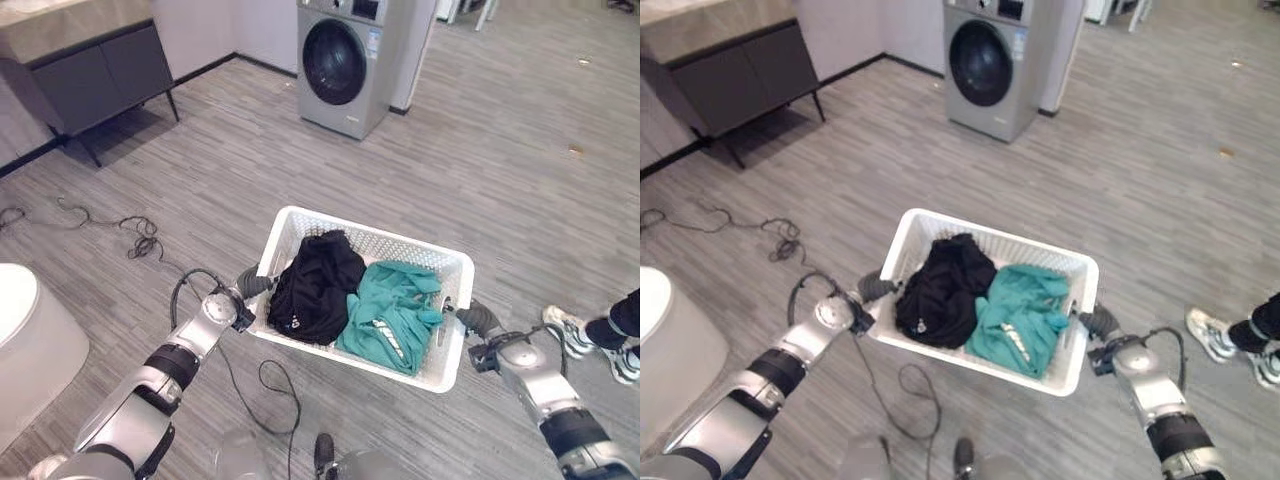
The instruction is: Grab the laundry basket,head to the washer,open it,put in the laundry and shut it.
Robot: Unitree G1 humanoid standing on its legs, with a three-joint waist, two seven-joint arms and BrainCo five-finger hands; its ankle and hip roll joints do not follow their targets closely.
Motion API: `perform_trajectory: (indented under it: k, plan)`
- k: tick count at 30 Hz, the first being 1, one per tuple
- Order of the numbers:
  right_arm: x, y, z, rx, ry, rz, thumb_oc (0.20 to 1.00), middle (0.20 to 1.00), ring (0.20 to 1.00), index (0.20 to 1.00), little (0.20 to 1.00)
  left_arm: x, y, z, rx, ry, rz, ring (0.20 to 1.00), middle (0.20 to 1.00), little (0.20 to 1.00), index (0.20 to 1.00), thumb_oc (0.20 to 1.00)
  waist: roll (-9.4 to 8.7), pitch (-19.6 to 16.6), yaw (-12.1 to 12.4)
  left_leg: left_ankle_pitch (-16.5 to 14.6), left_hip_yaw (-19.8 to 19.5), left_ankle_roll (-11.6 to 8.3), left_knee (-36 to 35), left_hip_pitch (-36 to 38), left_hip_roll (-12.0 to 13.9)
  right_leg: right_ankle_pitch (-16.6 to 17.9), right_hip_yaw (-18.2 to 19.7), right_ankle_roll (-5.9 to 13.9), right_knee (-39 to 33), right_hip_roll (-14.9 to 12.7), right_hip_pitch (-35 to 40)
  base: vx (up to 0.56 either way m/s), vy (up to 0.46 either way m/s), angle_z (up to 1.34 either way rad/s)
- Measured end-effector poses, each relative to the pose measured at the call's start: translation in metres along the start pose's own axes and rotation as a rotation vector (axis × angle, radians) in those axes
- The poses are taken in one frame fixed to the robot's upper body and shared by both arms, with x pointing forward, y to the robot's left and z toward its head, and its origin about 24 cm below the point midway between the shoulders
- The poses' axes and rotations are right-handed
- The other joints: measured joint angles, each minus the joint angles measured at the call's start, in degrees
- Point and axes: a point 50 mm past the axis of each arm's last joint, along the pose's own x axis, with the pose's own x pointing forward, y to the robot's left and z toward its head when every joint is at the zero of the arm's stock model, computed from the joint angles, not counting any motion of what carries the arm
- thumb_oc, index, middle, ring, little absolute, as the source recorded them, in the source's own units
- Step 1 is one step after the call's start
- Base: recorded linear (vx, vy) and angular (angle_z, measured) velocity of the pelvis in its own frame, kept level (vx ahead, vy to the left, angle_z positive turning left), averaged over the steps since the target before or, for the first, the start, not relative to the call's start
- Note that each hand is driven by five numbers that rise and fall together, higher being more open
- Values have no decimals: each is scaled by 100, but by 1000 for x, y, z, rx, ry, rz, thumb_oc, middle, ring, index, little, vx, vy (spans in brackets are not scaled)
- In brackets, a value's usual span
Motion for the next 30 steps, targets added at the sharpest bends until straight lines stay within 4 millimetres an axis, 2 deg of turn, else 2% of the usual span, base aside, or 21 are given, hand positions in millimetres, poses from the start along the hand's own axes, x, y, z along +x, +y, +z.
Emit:
perform_trajectory:
  k: [2, 3, 4, 7, 8, 10, 11, 12, 13, 15, 16, 17, 18, 20, 22, 23, 26, 27, 28, 29, 30]
  plan:
    - [6, 9, -1, -3, 18, 12, 200, 200, 200, 200, 200, 0, 2, -6, 2, 24, 6, 200, 200, 200, 200, 200, 92, 1, 125, 168, 32, -208, -2139, 218, -376, -97, 118, 134, -353, 206, 409, 398, 62, -9]
    - [10, 12, -1, -9, 28, 19, 200, 200, 200, 200, 200, 0, 2, -10, 0, 42, 7, 200, 200, 200, 200, 200, 124, 14, 215, 204, -95, -262, -2659, 282, -476, -145, 187, 162, -459, 258, 567, 242, 40, -33]
    - [12, 14, 0, -9, 32, 23, 200, 200, 200, 200, 200, 0, 2, -13, -1, 57, 7, 200, 200, 200, 200, 200, 153, 24, 310, 218, -167, -250, -2894, 274, -572, -83, 261, 45, -496, 324, 669, 360, 57, -41]
    - [15, 22, 0, -30, 41, 49, 200, 200, 200, 200, 200, -3, 4, -21, 3, 83, 9, 200, 200, 200, 200, 200, 237, 30, 639, 229, -243, -205, -2865, 97, -816, -347, 533, 12, -527, 374, 946, 387, 79, -52]
    - [20, 33, 2, -33, 49, 75, 200, 200, 200, 200, 200, -6, 10, -29, 8, 110, 25, 200, 200, 200, 200, 200, 234, 30, 802, 230, -439, -205, -2735, 86, -891, -604, 772, 11, -479, 372, 1170, 394, 111, -58]
    - [21, 36, 4, -33, 46, 82, 200, 200, 200, 200, 200, -8, 12, -31, -1, 118, 29, 200, 200, 200, 200, 200, 229, 27, 867, 205, -474, -162, -2541, 201, -997, -946, 845, 182, -449, 305, 1482, 574, 193, -33]
    - [21, 37, 4, -33, 47, 85, 200, 200, 200, 200, 200, -9, 12, -33, -11, 122, 28, 200, 200, 200, 200, 200, 246, 23, 879, 253, -435, 53, -2615, 391, -1005, -1068, 876, 287, -411, 295, 1645, 736, 283, 0]
    - [22, 39, 4, -25, 45, 88, 200, 200, 200, 200, 200, -9, 13, -34, -15, 125, 35, 200, 200, 200, 200, 200, 157, 72, 846, 597, -325, 311, -2560, 483, -1062, -1156, 928, 376, -272, 201, 1730, 458, 179, -12]
    - [22, 44, 4, -15, 45, 97, 200, 200, 200, 200, 200, -13, 14, -41, -16, 142, 41, 200, 200, 200, 200, 200, 71, 52, 872, 727, -143, 398, -2266, 576, -1053, -1268, 956, 538, 462, 90, 1549, 459, 190, -26]
    - [21, 45, 4, -13, 40, 102, 200, 200, 200, 200, 200, -14, 17, -41, -6, 139, 38, 200, 200, 200, 200, 200, 65, 38, 1017, 1285, -65, 853, -2273, 847, -1087, -1490, 906, 947, 980, -52, 1438, 338, 164, -41]
    - [22, 50, 4, 2, 40, 110, 200, 200, 200, 200, 200, -14, 22, -39, -3, 131, 59, 200, 200, 200, 200, 200, -157, -33, 938, 963, -17, 858, -2246, 952, -1348, -1355, 924, 1025, 1154, -238, 1329, 333, 197, -8]
    - [22, 51, 5, 10, 37, 108, 200, 200, 200, 200, 200, -14, 24, -38, -3, 127, 67, 200, 200, 200, 200, 200, -182, -48, 883, 835, -15, 876, -2243, 1058, -1430, -1347, 907, 1064, 1698, -324, 1172, 321, 205, 4]
    - [22, 51, 6, 18, 33, 105, 200, 200, 200, 200, 200, -14, 25, -37, -1, 124, 74, 200, 200, 200, 200, 200, -169, -49, 853, 726, 7, 914, -2277, 1304, -1525, -1172, 906, 1435, 2849, -437, 739, 265, 188, -1]
    - [22, 50, 6, 28, 31, 100, 200, 200, 200, 200, 200, -13, 29, -29, 10, 95, 84, 200, 200, 200, 200, 200, -154, -58, 780, 485, 6, 936, -2255, 1588, -1659, -803, 897, 1937, 4720, -669, -188, 312, 216, 2]
    - [23, 48, 7, 48, 25, 90, 200, 200, 200, 200, 200, -13, 30, -27, 13, 89, 86, 200, 200, 200, 200, 200, -43, -20, 701, 367, -74, 1061, -2281, 1823, -1673, -896, 511, 1713, 5166, -916, -653, 304, 142, 18]
    - [22, 49, 6, 47, 30, 93, 200, 200, 200, 200, 200, -13, 30, -27, 16, 88, 86, 200, 200, 200, 200, 200, 45, -17, 610, 290, -197, 976, -2313, 1996, -1637, -996, 281, 1518, 4974, -1059, -956, 296, 106, 23]
    - [20, 48, 4, 51, 28, 93, 200, 200, 200, 200, 200, -13, 31, -25, 20, 82, 85, 200, 200, 200, 200, 200, 173, 29, 408, 220, -394, 990, -2481, 2355, -1668, -1191, -5, 1398, 4075, -1108, -1391, 275, 5, 40]
    - [18, 47, 1, 49, 33, 91, 200, 200, 200, 200, 200, -12, 28, -25, 16, 81, 79, 200, 200, 200, 200, 200, 230, 15, 332, -25, -443, 728, -2498, 2465, -1669, -1186, -6, 1370, 3756, -1058, -1639, 312, -93, 42]
    - [17, 46, -1, 46, 37, 89, 200, 200, 200, 200, 200, -11, 26, -24, 10, 80, 74, 200, 200, 200, 200, 200, 276, -4, 322, -181, -427, 632, -2513, 2509, -1649, -1125, -6, 1270, 3333, -1027, -1745, 188, -69, 32]
    - [15, 42, -5, 42, 47, 83, 200, 200, 200, 200, 200, -10, 22, -23, 3, 76, 64, 200, 200, 200, 200, 200, 359, -29, 206, -303, -390, 607, -2513, 2574, -1643, -893, 9, 1133, 2302, -993, -1841, 420, -160, 33]
    - [12, 42, -12, 44, 63, 83, 200, 200, 200, 200, 200, -9, 17, -22, -2, 77, 52, 200, 200, 200, 200, 200, 392, -69, 109, -320, -473, 713, -2525, 2724, -1754, -405, 103, 1201, 1078, -1000, -1994, 335, -119, 37]
